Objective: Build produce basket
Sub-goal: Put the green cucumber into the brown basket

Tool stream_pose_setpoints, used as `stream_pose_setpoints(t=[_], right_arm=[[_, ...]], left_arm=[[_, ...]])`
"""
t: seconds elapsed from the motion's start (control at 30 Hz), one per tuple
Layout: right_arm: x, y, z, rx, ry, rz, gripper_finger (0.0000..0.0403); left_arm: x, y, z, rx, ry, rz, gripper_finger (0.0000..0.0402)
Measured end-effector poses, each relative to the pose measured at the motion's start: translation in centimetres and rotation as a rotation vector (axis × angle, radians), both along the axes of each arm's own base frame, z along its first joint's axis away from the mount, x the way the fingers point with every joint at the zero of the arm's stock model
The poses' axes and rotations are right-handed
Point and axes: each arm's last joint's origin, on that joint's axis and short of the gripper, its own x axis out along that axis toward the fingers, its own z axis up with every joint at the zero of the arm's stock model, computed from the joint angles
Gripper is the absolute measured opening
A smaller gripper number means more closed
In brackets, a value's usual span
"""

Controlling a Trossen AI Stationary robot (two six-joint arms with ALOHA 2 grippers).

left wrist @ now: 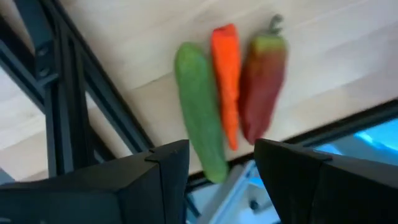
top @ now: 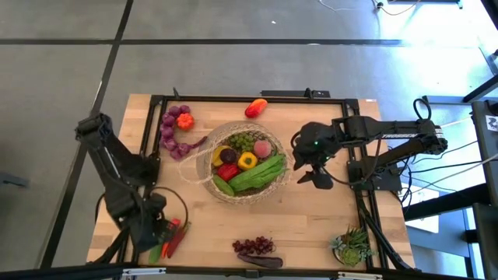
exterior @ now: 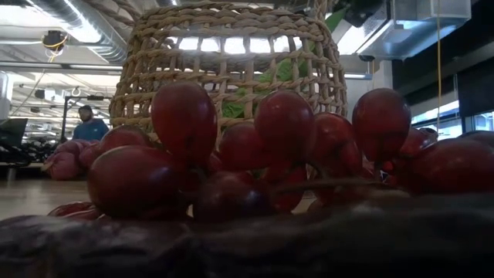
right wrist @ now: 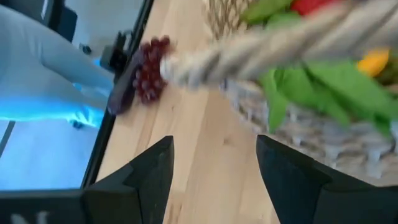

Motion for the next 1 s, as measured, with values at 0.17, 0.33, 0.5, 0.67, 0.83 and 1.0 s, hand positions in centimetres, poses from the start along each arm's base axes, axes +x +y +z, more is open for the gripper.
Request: stream_pose_setpoints(t=[0.17,0.33,0.5,0.67,0.83,1.0], right_arm=[[0.6,0.0,0.5,0.02,-0.078,-0.016,0.0223],[0.7,0.3,0.8,0.103,-0.102,0.059,0.0223],[0.7,0.4,0.8,0.114,-0.101,0.062,0.0223],[0.7,0.4,0.8,0.117,-0.099,0.059,0.0223],[0.7,0.4,0.8,0.139,-0.081,0.031,0.0223],[0.7,0.4,0.8,0.163,-0.075,0.042,0.0223]], left_arm=[[-0.3,-1.9,-2.3,0.099,0.02,0.029,0.0171],[0.1,-3.3,-4.6,0.155,0.049,0.024,0.0171],[0.5,-4.1,-6.4,0.201,0.073,0.023,0.0171],[0.6,-4.6,-7.8,0.244,0.095,-0.006,0.0171],[0.7,-4.9,-8.8,0.274,0.114,-0.009,0.0171],[0.7,-5.3,-9.5,0.295,0.124,-0.03,0.0171]])
